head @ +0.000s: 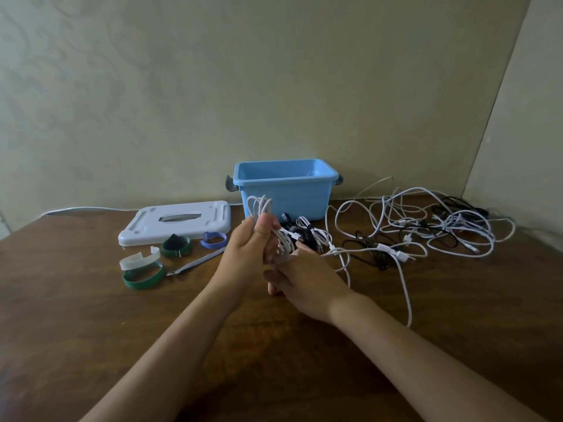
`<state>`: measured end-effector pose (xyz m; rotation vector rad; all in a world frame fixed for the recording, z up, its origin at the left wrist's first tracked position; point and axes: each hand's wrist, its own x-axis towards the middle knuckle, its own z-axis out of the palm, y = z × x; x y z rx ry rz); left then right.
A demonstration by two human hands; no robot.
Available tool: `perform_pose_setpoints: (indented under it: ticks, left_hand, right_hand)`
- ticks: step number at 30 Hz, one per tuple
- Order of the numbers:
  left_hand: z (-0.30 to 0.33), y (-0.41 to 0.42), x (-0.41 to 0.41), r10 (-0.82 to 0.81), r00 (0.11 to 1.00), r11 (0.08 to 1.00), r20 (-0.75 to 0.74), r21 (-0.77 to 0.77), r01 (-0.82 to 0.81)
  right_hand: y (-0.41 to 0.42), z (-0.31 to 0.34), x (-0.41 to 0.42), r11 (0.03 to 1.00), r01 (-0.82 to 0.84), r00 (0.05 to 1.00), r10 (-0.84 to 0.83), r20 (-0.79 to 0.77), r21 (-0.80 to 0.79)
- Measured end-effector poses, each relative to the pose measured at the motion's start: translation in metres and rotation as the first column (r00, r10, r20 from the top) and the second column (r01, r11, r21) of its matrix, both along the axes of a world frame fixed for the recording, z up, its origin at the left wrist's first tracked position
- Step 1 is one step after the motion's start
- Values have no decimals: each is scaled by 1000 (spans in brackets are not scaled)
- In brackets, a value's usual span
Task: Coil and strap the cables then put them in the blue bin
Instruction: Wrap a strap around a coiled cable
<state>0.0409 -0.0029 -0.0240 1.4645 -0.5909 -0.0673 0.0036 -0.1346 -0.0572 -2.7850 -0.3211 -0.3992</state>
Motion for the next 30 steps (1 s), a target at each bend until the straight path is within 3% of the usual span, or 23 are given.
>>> perform_pose_setpoints:
  ticks: [3, 6, 9, 12, 15, 21, 30]
  left_hand:
    - [6, 5, 0, -22, 1000, 999, 16, 45, 22]
    - [12, 12, 1, -44, 990, 985, 133, 174, 20]
    - [11, 17, 5, -61, 936, 938, 346, 340, -64]
    - [7, 17, 10, -60, 896, 900, 441, 412, -142]
    - [1, 14, 13, -77, 860, 844, 504, 493, -213]
    - [-7, 4, 5, -137, 839, 806, 526, 551, -215]
    - [-6, 0, 5, -154, 916, 816, 370, 571, -93]
  right_hand:
    - [-16, 4, 1, 978, 92, 996, -87, 33, -187]
    - [-33, 15, -5, 978, 128, 992, -127, 14, -164]
    - [-50, 28, -11, 959, 258, 966, -252, -62, 121]
    - [-56, 34, -10, 824, 314, 948, -303, -101, 472]
    - [-47, 33, -6, 711, 323, 943, -295, -153, 625]
    - [-31, 29, -8, 593, 175, 982, -168, -92, 786]
    - [-31, 32, -11, 644, 163, 979, -200, -42, 748]
